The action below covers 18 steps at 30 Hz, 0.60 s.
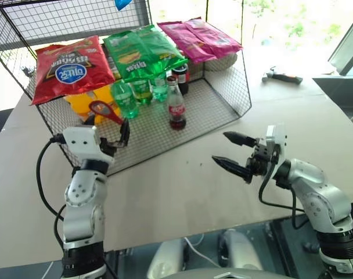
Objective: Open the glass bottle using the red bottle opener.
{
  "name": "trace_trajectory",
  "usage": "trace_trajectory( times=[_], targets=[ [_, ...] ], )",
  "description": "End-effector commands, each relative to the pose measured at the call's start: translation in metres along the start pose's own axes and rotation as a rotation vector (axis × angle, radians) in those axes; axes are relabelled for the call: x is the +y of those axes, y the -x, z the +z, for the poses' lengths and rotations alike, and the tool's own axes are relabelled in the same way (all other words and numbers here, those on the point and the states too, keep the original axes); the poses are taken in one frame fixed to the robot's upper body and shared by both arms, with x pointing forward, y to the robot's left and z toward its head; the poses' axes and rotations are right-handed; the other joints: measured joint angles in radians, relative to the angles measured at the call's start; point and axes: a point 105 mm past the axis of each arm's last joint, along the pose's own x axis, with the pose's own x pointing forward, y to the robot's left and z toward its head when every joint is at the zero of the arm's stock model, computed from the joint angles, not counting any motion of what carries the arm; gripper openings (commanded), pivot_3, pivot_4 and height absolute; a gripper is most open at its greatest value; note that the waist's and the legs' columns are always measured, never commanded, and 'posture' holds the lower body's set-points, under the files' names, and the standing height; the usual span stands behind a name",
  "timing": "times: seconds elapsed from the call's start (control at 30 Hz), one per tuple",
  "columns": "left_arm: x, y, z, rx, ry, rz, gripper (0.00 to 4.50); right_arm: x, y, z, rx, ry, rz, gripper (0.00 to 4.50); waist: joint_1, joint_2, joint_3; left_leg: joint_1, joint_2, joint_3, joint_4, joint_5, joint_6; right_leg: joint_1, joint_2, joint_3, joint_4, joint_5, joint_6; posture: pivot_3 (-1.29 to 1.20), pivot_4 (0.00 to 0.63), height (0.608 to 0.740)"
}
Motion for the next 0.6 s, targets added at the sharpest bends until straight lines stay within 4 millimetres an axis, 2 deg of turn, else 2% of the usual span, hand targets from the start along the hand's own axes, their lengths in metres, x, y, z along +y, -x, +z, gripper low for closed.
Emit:
trace_trajectory(
  times=[0.03, 0.23, 0.6],
  targets=[
    [0.005, -0.012, 0.01, -0.059, -0.034, 0.017, 4.5, 0.007, -0.003, 0.012, -0.03, 0.035, 0.035, 4.44, 0.0, 0.0, 0.0, 0.0, 0.0, 0.0, 0.0, 0.0, 0.0, 0.0, 0.0, 0.0, 0.0, 0.0, 0.0, 0.0, 0.15, 0.735],
    [0.002, -0.023, 0.007, -0.065, -0.026, 0.01, 4.5, 0.006, -0.002, 0.011, -0.025, 0.043, 0.026, 4.44, -0.001, 0.0, 0.0, 0.0, 0.0, 0.0, 0.0, 0.0, 0.0, 0.0, 0.0, 0.0, 0.0, 0.0, 0.0, 0.0, 0.15, 0.735],
    [0.01, -0.023, 0.008, -0.088, -0.047, 0.076, 4.5, 0.006, 0.0, 0.007, -0.011, 0.041, 0.018, 4.44, -0.001, 0.0, 0.0, 0.0, 0.0, 0.0, 0.0, 0.0, 0.0, 0.0, -0.001, 0.0, 0.0, 0.0, 0.0, 0.0, 0.15, 0.735]
  ],
)
